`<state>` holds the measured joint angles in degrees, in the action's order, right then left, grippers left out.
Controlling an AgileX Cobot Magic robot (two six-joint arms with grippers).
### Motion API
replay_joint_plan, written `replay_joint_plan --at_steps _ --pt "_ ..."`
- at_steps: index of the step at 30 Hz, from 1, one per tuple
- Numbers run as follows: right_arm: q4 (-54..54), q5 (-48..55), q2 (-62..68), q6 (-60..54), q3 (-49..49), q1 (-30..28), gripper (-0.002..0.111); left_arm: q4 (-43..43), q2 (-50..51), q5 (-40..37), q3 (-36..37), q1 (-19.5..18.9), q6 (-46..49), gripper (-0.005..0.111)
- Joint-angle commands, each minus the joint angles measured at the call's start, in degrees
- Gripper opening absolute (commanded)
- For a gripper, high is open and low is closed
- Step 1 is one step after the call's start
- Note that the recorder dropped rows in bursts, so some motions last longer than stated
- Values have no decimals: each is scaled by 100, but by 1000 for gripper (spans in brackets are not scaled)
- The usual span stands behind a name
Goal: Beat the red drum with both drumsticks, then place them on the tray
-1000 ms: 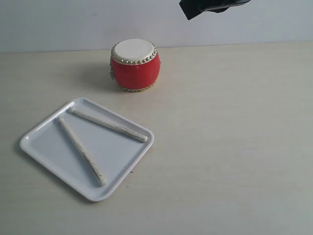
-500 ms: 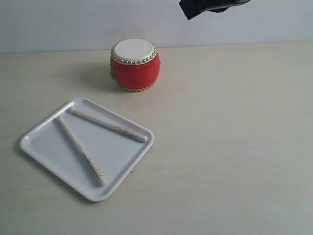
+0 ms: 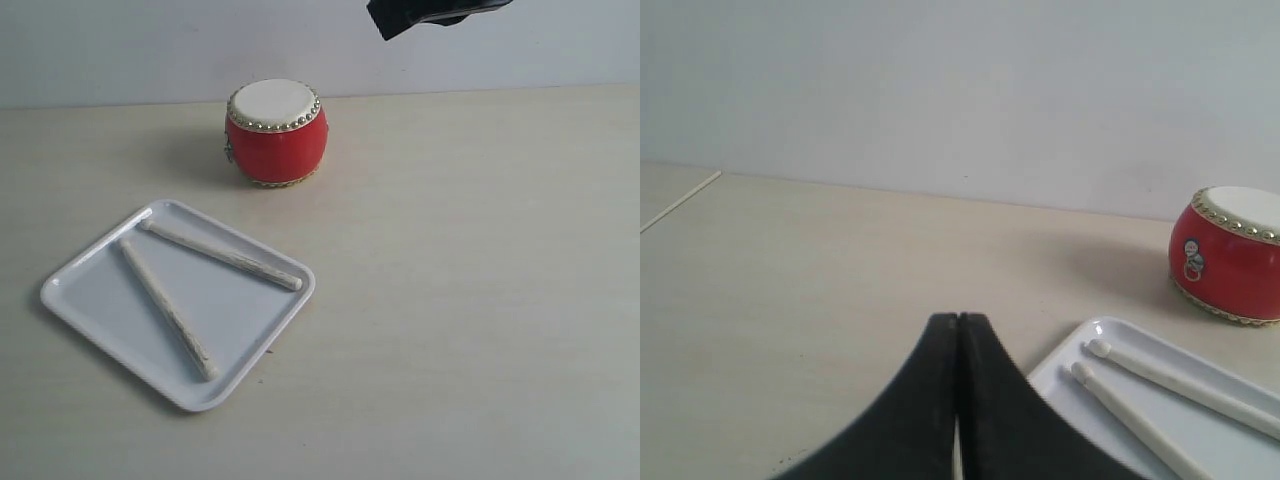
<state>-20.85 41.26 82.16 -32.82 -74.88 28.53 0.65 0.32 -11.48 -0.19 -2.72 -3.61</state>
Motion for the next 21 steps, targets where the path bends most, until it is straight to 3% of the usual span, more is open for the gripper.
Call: replay_joint_plan --at_steps 1,16,21 --pt "-17 -66 -4 0 28 -35 0 43 -32 -17 19 -9 13 0" --pt "551 -409 -4 -567 28 -35 0 43 -32 -17 19 -9 13 0" --pt "2085 -552 -15 1014 302 -92 0 43 -32 -17 19 -9 13 0"
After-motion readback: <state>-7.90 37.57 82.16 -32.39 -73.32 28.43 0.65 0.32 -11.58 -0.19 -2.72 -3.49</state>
